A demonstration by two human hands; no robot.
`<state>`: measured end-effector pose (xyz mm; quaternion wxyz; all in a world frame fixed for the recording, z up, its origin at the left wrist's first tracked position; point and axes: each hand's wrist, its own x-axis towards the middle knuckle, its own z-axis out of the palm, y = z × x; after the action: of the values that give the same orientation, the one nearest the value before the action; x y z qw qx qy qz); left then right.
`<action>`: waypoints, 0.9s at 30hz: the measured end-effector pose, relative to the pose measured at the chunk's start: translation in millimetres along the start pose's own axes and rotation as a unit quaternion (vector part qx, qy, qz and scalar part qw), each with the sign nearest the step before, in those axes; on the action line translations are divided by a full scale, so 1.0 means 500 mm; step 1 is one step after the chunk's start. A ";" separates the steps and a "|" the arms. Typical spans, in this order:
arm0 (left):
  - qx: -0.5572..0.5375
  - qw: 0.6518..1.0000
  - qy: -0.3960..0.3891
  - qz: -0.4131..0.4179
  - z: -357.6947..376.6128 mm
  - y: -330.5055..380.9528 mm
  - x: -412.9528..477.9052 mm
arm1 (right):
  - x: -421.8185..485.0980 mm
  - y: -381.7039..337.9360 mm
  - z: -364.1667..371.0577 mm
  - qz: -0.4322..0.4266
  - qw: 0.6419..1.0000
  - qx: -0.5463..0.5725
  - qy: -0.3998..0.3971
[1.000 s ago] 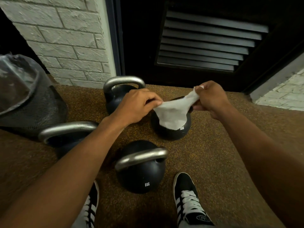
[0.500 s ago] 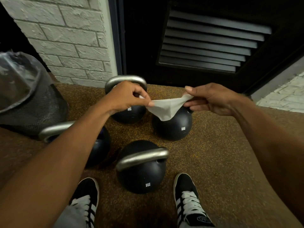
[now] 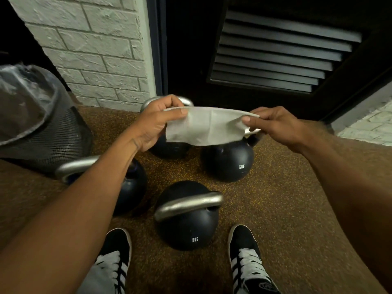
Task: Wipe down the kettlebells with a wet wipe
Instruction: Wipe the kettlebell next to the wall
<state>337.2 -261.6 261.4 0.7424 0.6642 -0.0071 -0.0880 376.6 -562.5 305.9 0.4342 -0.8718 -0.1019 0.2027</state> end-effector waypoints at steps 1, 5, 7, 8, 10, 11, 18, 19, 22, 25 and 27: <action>-0.017 1.000 0.009 0.000 -0.002 -0.002 0.002 | 0.001 0.002 0.003 -0.016 1.000 0.002 0.015; -0.095 0.995 -0.011 -0.006 -0.009 -0.005 0.006 | 0.003 0.001 0.013 -0.058 0.993 0.098 0.007; -0.114 0.993 -0.020 -0.021 -0.008 -0.007 0.006 | 0.001 -0.007 0.030 -0.042 0.974 0.222 0.002; -0.106 0.994 -0.022 -0.028 -0.005 -0.010 0.006 | -0.001 -0.015 0.041 -0.018 0.957 0.290 0.009; -0.089 0.995 -0.022 -0.035 0.004 -0.019 0.007 | -0.002 -0.027 0.062 0.038 0.923 0.380 0.040; -0.076 0.996 -0.024 -0.039 0.008 -0.021 0.006 | -0.001 -0.030 0.071 0.059 0.912 0.402 0.058; 0.060 0.985 -0.149 -0.068 0.018 -0.010 0.011 | -0.001 -0.045 0.091 0.101 0.912 0.396 0.041; 0.065 0.983 -0.163 -0.061 0.029 -0.004 0.011 | 0.001 -0.048 0.091 0.103 0.915 0.390 0.029; 0.084 0.978 -0.183 -0.061 0.058 0.009 0.012 | 0.005 -0.057 0.087 0.116 0.924 0.365 0.014; 0.093 0.978 -0.171 -0.076 0.060 0.006 0.014 | 0.015 -0.058 0.081 0.145 0.928 0.342 0.006; 0.068 0.981 -0.168 -0.073 0.059 0.004 0.013 | 0.022 -0.053 0.085 0.183 0.922 0.342 -0.010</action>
<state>339.9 -291.5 266.1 0.6757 0.6874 -0.0891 -0.2510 367.7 -512.4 301.3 0.6599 -0.6719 0.1310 0.3097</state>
